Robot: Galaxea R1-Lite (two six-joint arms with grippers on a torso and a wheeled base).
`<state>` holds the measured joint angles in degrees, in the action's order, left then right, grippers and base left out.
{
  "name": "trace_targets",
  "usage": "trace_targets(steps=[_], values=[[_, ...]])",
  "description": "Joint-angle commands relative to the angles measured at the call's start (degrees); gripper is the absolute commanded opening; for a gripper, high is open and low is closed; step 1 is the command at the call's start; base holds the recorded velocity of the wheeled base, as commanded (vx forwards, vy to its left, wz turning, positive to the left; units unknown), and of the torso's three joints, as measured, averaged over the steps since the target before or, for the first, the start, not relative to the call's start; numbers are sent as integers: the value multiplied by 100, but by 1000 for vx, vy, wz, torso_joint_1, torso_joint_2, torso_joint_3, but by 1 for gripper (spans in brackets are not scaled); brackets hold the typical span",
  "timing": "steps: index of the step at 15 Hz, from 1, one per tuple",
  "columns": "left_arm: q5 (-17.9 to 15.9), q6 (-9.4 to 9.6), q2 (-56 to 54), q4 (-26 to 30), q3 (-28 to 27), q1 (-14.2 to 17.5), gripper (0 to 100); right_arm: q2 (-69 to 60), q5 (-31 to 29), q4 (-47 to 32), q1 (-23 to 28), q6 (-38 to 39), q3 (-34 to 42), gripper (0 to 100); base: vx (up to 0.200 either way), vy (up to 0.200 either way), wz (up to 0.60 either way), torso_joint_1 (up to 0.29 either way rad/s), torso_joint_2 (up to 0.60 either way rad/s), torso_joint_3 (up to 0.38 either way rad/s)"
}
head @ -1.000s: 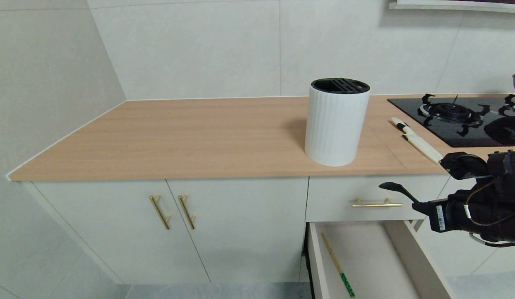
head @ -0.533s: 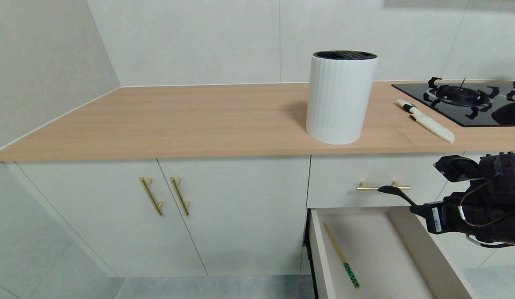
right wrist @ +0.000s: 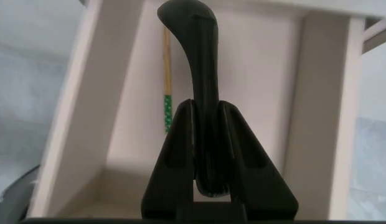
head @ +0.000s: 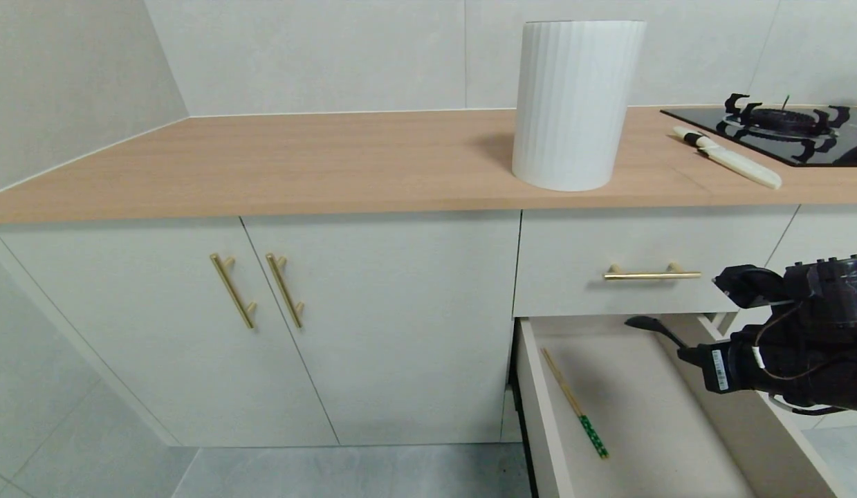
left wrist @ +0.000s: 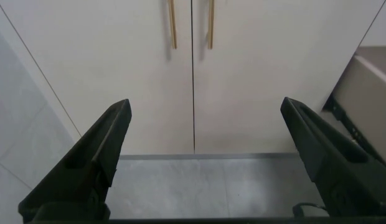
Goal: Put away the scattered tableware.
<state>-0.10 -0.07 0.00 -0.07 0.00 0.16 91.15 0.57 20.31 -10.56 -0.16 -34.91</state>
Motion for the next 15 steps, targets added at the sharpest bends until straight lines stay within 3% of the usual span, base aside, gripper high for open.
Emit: trace_targets(steps=[1,11,15], values=[[1,-1,9,-1,0,2,100,78,4,-1,1,-2,2,0,0,0,0,-119,452,325],[1,-1,9,-1,0,2,100,465,-57,-1,1,-2,-42,0,0,0,0,-19,74,52],[1,-1,9,-1,0,2,100,1643,-224,333,1,121,-288,0,0,0,0,0,0,0]])
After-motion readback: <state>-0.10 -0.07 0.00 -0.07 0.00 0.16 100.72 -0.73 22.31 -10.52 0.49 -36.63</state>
